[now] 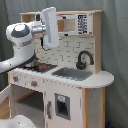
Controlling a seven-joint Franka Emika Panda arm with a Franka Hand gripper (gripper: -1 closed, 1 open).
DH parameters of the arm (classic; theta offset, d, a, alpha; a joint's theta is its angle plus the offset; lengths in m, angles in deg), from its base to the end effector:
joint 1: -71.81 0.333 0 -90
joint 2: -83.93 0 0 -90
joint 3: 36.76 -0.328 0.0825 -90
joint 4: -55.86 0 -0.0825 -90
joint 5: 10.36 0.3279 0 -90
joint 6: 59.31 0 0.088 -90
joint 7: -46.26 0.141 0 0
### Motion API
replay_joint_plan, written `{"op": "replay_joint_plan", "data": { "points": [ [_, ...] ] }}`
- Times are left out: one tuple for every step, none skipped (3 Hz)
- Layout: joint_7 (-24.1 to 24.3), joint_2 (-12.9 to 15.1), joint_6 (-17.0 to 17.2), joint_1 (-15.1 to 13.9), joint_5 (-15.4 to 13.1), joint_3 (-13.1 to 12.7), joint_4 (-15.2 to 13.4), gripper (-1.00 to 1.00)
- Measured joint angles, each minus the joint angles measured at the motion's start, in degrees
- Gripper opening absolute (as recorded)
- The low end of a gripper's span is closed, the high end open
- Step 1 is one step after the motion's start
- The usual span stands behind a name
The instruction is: Play with the kitchen
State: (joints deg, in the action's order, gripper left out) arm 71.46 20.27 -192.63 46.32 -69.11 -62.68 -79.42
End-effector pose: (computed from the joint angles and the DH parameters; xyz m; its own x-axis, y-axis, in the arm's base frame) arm 0.2308 0.0813 0.7359 0.5749 0.4950 0.6515 -0.5617 -0.3403 0.7541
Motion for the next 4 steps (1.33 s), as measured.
{"op": "replay_joint_plan", "data": {
  "points": [
    [0.28, 0.16, -0.85, -0.47, 0.0, 0.0, -0.07, -1.0],
    [1.51, 0.8, -4.61, -2.59, 0.0, 0.0, -0.43, -1.0],
    [2.78, 1.79, -9.62, -5.38, 0.0, -0.06, -0.57, -1.0],
    [4.2, 3.26, -14.68, -7.61, 0.0, -0.42, -0.56, -1.0]
  ]
}}
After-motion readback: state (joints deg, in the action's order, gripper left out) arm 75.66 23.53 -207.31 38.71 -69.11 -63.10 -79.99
